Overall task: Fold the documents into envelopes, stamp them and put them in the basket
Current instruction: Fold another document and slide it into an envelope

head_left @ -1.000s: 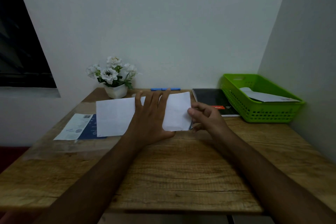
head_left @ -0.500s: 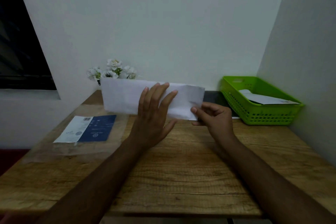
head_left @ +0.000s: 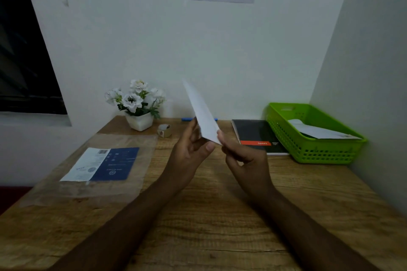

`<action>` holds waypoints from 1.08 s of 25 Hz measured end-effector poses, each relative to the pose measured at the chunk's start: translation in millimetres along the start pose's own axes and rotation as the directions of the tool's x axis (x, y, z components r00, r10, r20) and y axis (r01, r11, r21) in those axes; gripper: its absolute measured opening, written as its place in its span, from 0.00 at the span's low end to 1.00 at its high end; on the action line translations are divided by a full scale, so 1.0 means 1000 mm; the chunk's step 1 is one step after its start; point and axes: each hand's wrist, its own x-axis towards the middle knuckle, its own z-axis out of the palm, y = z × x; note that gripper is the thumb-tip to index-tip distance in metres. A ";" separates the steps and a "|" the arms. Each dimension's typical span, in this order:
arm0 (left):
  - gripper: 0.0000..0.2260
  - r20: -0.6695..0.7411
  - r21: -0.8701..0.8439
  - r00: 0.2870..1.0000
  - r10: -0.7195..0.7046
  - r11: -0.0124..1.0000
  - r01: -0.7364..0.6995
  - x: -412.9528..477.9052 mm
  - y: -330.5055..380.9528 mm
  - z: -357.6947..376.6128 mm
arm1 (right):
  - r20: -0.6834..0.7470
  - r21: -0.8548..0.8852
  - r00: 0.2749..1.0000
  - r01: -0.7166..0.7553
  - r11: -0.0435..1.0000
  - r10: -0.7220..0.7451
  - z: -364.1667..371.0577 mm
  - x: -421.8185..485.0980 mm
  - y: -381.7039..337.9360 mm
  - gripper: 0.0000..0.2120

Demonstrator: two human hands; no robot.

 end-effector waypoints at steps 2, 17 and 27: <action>0.20 -0.097 -0.015 0.995 -0.020 1.000 0.018 0.001 -0.001 0.002 | 0.149 -0.057 0.987 0.060 0.997 -0.051 0.003 -0.003 -0.003 0.28; 0.08 -0.363 -0.015 0.907 -0.212 0.975 0.221 0.016 -0.008 -0.056 | -0.543 0.170 0.704 -0.440 0.882 0.457 -0.064 0.022 0.020 0.13; 0.07 -0.216 0.300 0.856 -0.470 0.802 0.516 0.009 -0.010 -0.093 | 0.256 0.100 0.621 -0.779 0.619 0.740 -0.105 0.005 0.018 0.22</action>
